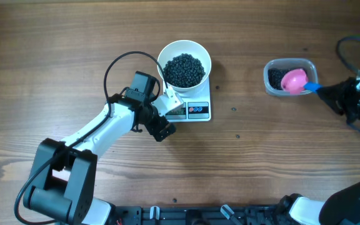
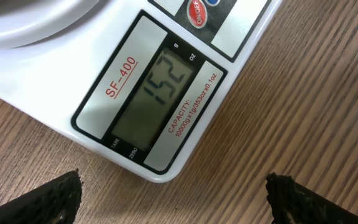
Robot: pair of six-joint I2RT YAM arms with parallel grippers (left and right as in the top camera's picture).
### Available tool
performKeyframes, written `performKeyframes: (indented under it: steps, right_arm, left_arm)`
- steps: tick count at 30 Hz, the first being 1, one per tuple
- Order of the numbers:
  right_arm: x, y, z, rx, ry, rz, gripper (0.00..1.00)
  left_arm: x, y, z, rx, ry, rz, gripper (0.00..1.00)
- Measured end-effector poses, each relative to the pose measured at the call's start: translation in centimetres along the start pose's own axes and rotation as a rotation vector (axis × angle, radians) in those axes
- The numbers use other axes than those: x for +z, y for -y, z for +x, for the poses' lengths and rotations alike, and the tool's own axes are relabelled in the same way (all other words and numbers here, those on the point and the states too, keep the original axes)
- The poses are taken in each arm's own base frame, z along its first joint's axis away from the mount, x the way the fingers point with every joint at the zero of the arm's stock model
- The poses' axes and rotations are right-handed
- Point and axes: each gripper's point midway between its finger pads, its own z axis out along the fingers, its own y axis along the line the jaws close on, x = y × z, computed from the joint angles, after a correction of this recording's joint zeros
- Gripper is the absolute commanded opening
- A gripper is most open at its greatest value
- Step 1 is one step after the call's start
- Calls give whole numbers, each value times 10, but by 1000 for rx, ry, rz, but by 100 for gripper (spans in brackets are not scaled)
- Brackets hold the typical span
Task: Scoop item into bowl and weigh 150g on scale
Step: 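Carry the filled scoop with the right gripper over the white bowl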
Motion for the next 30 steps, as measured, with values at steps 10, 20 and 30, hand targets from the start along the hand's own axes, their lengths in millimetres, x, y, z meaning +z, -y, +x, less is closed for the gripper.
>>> performKeyframes:
  steps: [10, 20, 30]
  right_arm:
    - [21, -12, -17, -497, 37, 213, 4]
    - [8, -82, -36, -1338, 14, 456, 4]
    - [18, -199, -29, -1412, 310, -52, 4]
  left_arm:
    - [0, 0, 0, 0, 0, 0, 100]
    - [0, 0, 0, 0, 0, 0, 100]
    - [0, 0, 0, 0, 0, 1, 100]
